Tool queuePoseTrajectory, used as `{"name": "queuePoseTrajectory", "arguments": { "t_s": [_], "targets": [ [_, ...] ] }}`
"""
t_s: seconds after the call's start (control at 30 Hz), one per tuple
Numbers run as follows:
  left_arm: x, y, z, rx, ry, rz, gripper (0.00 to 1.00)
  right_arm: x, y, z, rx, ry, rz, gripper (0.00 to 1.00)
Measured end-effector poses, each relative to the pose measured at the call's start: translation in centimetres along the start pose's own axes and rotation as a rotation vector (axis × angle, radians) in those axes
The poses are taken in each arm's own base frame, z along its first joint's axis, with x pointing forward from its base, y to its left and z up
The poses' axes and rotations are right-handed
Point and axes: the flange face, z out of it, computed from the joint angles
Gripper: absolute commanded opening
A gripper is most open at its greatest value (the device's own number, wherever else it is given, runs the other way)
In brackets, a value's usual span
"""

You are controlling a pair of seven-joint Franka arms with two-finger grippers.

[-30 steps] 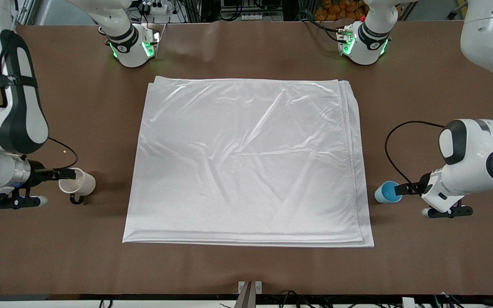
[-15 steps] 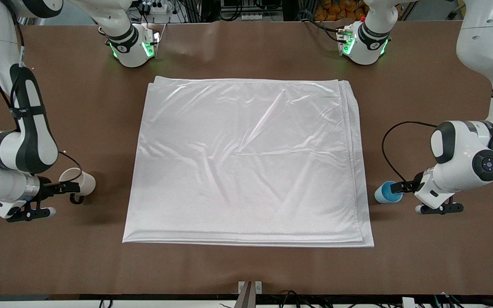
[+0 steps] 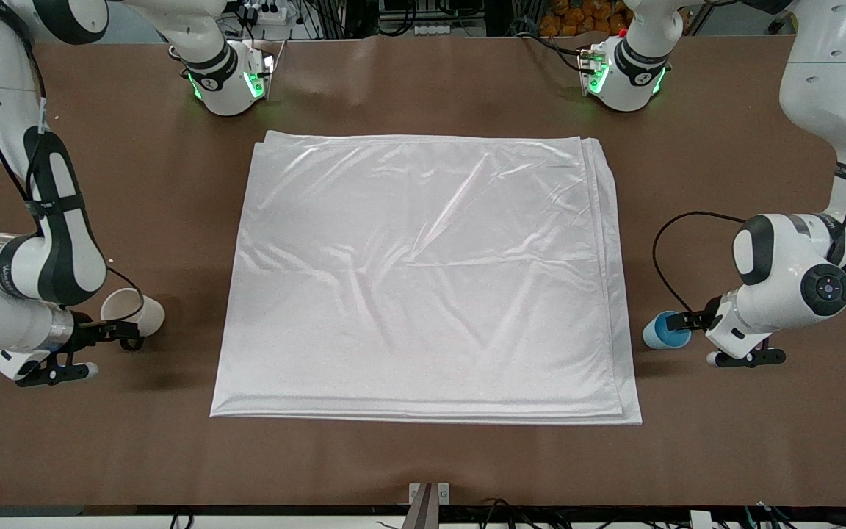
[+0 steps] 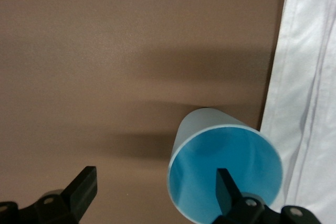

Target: Place blue cup into white mug on cloth

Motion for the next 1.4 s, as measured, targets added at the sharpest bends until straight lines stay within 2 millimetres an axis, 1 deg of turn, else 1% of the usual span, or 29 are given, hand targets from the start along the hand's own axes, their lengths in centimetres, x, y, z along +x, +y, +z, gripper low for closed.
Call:
{"name": "queuePoseTrajectory", "arguments": {
  "t_s": [0.03,0.07,0.17,0.23,0.33,0.47,0.53,0.67,0.73,0.83,1.0,1.1,1.27,1.4],
  "targets": [
    [0.0,0.0,0.2,-0.001,-0.002,0.0,1.0,0.0,0.1,0.3,0.001,-0.001,0.001,0.8],
    [0.0,0.0,0.4,-0.001,-0.003,0.0,0.98,0.0,0.2,0.6,0.002,-0.003,0.002,0.74],
    [0.1,0.0,0.8,-0.003,0.0,0.001,0.78,0.0,0.2,1.5,0.006,-0.011,0.004,0.57],
    [0.1,0.0,0.9,-0.003,0.004,0.002,0.64,0.0,0.2,2.1,0.008,-0.016,0.004,0.43],
    [0.1,0.0,0.9,-0.004,0.005,0.003,0.44,0.0,0.2,2.6,0.01,-0.021,0.004,0.27],
    [0.2,0.0,1.1,-0.004,0.007,0.004,0.23,0.0,0.2,2.7,0.012,-0.022,0.003,0.15],
    [0.2,0.0,1.2,-0.005,0.01,0.005,0.19,0.0,0.1,2.7,0.012,-0.022,0.004,0.09],
    [0.2,0.1,1.4,-0.007,0.013,0.007,0.0,0.0,0.1,2.7,0.012,-0.022,0.004,0.05],
    [0.2,0.1,1.6,-0.007,0.012,0.007,0.0,0.0,0.1,2.7,0.013,-0.022,0.003,0.05],
    [0.2,0.1,1.6,-0.007,0.011,0.007,0.0,0.0,-0.1,2.6,0.016,-0.028,0.0,0.0],
    [0.4,0.6,1.1,-0.01,0.022,0.017,0.0,0.0,-0.9,2.3,0.038,-0.066,-0.002,0.0],
    [0.5,0.8,1.0,-0.01,0.024,0.02,0.0,0.3,-1.6,1.7,0.054,-0.076,0.004,0.0],
    [0.5,0.8,1.0,-0.01,0.025,0.024,0.0,0.6,-3.7,-0.1,0.071,-0.121,0.029,0.0],
    [0.7,0.8,0.7,-0.009,0.034,0.036,0.0,0.9,-6.4,-2.2,0.079,-0.166,0.075,0.0]
  ]
}}
